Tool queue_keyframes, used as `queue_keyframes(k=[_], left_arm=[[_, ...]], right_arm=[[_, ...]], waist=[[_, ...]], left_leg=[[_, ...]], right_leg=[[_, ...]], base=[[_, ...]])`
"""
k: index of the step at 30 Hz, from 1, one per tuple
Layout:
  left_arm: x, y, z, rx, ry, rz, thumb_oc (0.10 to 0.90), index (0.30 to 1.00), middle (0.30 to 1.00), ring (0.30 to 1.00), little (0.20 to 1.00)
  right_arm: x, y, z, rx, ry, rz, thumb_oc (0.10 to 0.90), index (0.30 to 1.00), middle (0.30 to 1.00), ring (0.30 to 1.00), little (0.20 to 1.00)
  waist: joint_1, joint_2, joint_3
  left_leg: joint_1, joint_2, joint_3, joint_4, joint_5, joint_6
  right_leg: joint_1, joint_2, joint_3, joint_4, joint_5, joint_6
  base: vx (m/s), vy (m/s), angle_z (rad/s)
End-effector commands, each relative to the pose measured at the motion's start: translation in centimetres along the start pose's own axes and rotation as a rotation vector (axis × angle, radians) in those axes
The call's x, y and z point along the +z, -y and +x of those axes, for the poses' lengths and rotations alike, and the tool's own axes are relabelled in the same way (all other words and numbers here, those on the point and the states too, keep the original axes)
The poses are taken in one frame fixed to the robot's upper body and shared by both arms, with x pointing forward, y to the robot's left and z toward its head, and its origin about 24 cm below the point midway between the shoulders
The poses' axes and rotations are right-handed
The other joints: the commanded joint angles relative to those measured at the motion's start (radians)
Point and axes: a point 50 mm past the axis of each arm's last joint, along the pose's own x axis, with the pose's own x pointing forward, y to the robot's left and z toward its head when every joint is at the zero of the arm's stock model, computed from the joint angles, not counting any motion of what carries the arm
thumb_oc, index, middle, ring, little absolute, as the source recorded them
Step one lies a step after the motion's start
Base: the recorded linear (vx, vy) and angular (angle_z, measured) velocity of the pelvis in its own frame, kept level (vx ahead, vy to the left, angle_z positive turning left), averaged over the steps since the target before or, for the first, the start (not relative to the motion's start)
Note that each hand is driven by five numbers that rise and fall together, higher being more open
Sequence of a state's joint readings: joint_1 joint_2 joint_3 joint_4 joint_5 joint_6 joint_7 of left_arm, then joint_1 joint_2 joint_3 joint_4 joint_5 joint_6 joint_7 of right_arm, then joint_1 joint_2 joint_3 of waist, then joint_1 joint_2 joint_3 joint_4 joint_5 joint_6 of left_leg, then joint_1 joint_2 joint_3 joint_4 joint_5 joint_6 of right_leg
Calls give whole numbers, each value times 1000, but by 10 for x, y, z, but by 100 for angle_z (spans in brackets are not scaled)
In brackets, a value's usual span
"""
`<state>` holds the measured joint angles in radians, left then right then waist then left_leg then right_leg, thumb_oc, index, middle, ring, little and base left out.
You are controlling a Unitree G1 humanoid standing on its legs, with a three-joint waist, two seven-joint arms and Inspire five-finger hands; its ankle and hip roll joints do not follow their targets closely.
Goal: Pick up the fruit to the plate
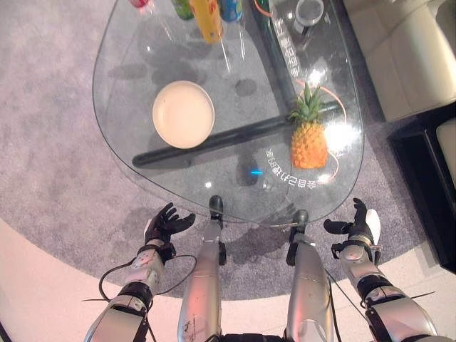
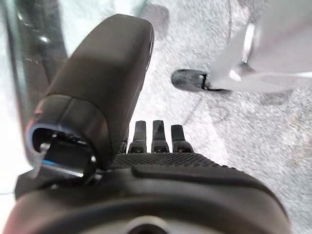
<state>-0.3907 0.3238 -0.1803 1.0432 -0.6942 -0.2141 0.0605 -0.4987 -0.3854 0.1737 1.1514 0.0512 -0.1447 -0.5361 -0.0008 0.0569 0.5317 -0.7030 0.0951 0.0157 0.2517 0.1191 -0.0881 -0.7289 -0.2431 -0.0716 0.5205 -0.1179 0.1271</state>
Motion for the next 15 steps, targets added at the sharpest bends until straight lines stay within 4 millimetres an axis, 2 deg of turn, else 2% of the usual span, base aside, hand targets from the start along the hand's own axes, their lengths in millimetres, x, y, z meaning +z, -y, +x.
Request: queue_keyframes(k=[1,7,15], left_arm=[[11,-21,-1,123,76,-32,800,900,900,900,900],[12,-20,0,125,63,-25,800,900,900,900,900],[10,-18,0,104,53,-5,800,900,900,900,900]], right_arm=[[-6,28,6,-134,15,53,800,900,900,900,900],[4,32,11,-141,43,84,800,900,900,900,900],[8,37,13,-192,35,121,800,900,900,900,900]], waist=[[5,-6,-12],[10,-2,-12],[8,4,-12]], left_leg=[[-77,-1,-31,187,-124,17],[-146,11,-43,260,-143,20],[-171,9,-43,259,-142,16]], right_leg=[[-78,30,19,-18,105,-4],[-147,26,21,62,79,-19],[-174,28,20,55,86,-22]], base=[[-49,-31,-9],[-21,-31,-5],[0,-6,0]])
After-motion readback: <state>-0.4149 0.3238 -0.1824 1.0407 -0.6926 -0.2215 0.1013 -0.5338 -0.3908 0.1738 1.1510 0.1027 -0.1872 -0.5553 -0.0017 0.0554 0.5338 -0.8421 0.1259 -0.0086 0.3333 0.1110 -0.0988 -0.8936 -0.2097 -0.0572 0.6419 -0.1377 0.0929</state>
